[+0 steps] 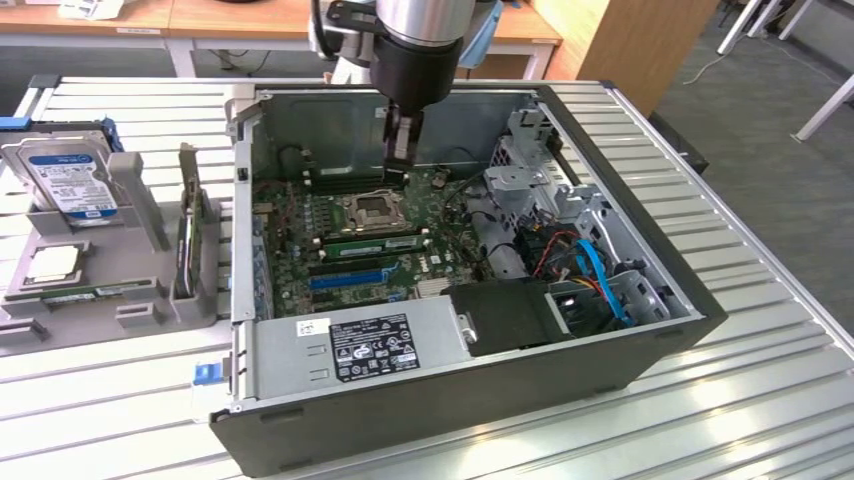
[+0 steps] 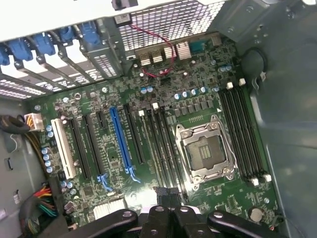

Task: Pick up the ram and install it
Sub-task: 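Press down the ram until it locks into place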

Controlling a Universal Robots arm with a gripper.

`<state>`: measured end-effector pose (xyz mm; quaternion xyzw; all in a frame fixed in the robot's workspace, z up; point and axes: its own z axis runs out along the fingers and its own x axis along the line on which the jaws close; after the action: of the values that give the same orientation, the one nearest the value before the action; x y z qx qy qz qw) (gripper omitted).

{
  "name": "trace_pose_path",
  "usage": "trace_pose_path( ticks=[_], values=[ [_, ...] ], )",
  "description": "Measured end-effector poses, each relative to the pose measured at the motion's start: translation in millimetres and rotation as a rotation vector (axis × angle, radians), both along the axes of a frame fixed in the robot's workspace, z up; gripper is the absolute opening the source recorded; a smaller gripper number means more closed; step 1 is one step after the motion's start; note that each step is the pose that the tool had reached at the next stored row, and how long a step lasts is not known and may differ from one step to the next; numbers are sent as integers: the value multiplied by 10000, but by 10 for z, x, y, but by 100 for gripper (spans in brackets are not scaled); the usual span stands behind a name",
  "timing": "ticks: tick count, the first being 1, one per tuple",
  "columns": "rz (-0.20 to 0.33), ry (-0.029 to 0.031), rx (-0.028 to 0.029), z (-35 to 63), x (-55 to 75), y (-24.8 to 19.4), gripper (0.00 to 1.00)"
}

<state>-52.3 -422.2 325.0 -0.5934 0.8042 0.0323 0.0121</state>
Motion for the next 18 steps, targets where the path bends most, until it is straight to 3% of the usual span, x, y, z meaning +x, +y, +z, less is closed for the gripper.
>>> trace_pose_path(
  ticks=[18],
  values=[
    [-1692,0,0,-1,0,0,10]
  ],
)
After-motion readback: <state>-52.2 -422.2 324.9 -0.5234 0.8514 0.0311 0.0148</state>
